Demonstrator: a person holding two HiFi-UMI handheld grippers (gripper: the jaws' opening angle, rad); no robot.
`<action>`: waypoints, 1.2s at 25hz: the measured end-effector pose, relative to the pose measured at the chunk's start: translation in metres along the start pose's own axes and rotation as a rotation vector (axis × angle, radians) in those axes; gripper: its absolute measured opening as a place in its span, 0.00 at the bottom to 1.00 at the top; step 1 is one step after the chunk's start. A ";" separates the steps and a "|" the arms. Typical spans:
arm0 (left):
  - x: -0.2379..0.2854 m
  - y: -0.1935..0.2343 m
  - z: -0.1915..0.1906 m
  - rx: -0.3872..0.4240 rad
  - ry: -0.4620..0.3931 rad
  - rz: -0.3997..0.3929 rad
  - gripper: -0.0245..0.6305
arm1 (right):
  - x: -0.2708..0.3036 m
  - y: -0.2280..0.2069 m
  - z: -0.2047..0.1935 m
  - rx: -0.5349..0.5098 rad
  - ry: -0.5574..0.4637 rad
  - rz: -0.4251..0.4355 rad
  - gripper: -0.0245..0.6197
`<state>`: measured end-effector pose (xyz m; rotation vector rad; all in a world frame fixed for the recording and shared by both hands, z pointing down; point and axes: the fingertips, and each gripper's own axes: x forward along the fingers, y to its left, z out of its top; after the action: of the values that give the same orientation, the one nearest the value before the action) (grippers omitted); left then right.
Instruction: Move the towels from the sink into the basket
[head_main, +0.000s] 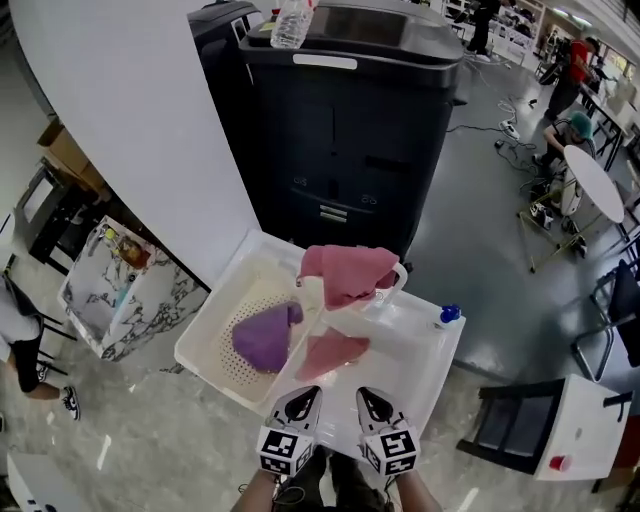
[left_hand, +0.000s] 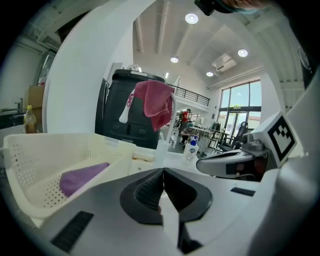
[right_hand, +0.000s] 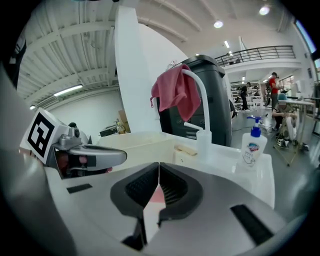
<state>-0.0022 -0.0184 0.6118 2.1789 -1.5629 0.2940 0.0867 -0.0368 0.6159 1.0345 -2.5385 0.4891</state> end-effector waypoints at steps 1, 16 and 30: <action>0.000 0.002 -0.008 -0.011 0.009 0.013 0.05 | 0.003 0.002 -0.006 0.000 0.010 0.011 0.08; 0.004 0.030 -0.074 -0.097 0.050 0.104 0.05 | 0.041 0.008 -0.071 -0.017 0.110 0.088 0.08; 0.018 0.043 -0.079 -0.089 0.074 0.106 0.05 | 0.111 -0.004 -0.092 -0.059 0.172 0.129 0.09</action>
<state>-0.0301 -0.0076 0.6985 1.9998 -1.6219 0.3277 0.0331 -0.0649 0.7462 0.7764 -2.4600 0.5111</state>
